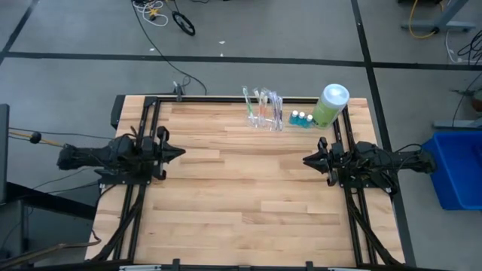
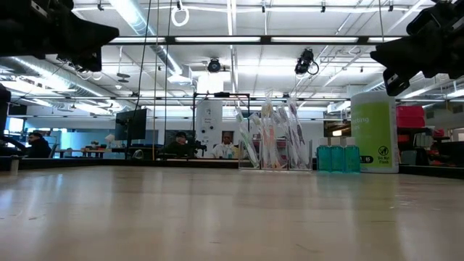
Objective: Pick & Place toothbrushing station
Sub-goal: Return to home position
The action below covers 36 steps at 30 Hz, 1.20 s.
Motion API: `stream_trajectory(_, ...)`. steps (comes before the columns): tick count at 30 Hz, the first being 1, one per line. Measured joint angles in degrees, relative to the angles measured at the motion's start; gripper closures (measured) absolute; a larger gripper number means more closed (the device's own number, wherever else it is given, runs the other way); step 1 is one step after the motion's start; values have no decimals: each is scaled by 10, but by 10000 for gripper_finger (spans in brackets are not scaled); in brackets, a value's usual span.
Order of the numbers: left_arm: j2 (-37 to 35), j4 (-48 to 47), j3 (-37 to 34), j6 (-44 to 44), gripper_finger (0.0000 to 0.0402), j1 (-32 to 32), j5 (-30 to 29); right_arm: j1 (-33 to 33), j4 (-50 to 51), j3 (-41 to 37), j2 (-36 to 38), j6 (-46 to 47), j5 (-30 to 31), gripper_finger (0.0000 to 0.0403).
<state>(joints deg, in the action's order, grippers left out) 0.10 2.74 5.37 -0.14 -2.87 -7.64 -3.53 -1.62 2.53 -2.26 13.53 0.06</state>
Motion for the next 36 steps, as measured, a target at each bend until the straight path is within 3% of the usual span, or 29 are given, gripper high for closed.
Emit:
stream_trajectory(8,0,68,-51,-7,401,86,103,0,0,0,0,0,1,321)
stream_trajectory(12,4,57,-50,-18,401,100,135,0,-1,0,0,0,1,316)
stream_trajectory(17,3,45,-50,39,402,99,144,0,-1,0,0,0,1,311)
stream_trajectory(23,19,-3,-50,-71,396,99,137,0,-1,0,0,0,1,319)
stream_trajectory(36,21,-4,-50,-72,390,99,131,0,-1,0,0,0,0,347)
